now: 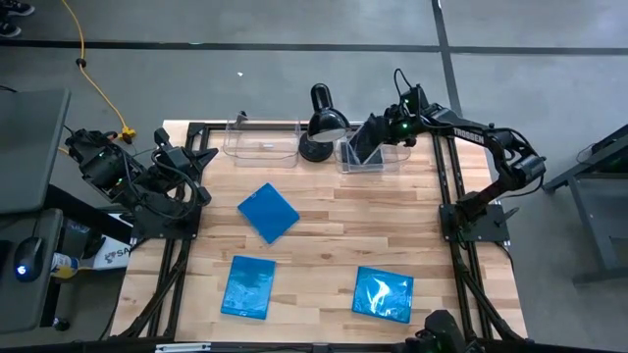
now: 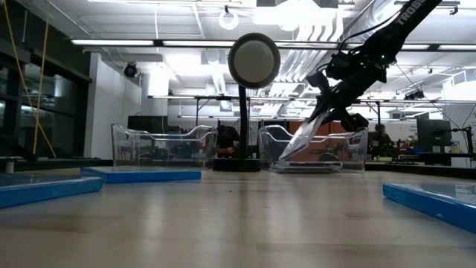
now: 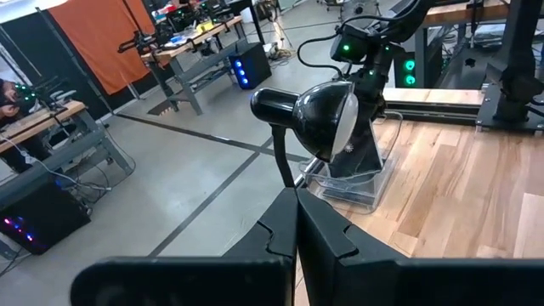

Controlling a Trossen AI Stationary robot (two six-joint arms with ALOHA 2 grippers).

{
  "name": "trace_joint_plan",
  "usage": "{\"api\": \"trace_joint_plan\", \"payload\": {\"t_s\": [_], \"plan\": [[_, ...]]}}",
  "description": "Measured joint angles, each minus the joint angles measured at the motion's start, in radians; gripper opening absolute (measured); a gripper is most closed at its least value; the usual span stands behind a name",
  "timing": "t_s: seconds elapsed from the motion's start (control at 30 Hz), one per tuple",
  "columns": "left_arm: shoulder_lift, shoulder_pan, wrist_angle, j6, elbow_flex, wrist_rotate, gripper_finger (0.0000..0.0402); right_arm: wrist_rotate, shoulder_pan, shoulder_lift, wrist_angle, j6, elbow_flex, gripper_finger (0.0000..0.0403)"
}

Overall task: Pick & place jewel cases by type
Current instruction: Put the black CD case into the right transparent bin

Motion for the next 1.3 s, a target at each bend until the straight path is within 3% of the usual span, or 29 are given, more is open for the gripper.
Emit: {"api": "trace_joint_plan", "payload": {"t_s": [0.27,0.6,0.77,1.3], "plan": [[0.000,0.000,0.000,0.000,0.000,0.000,0.0000,-0.020,-0.001,0.000,-0.004,-0.056,0.000,0.0088],[0.000,0.000,0.000,0.000,0.000,0.022,0.0000,-0.032,-0.030,0.000,0.000,-0.159,0.000,0.0164],[0.000,0.000,-0.007,0.000,0.000,0.056,0.0000,-0.099,-0.077,0.000,0.005,-0.154,0.000,0.0193],[0.000,0.000,-0.007,0.000,0.000,0.071,0.0000,-0.176,-0.027,0.000,-0.016,-0.158,0.000,0.0200]]}}
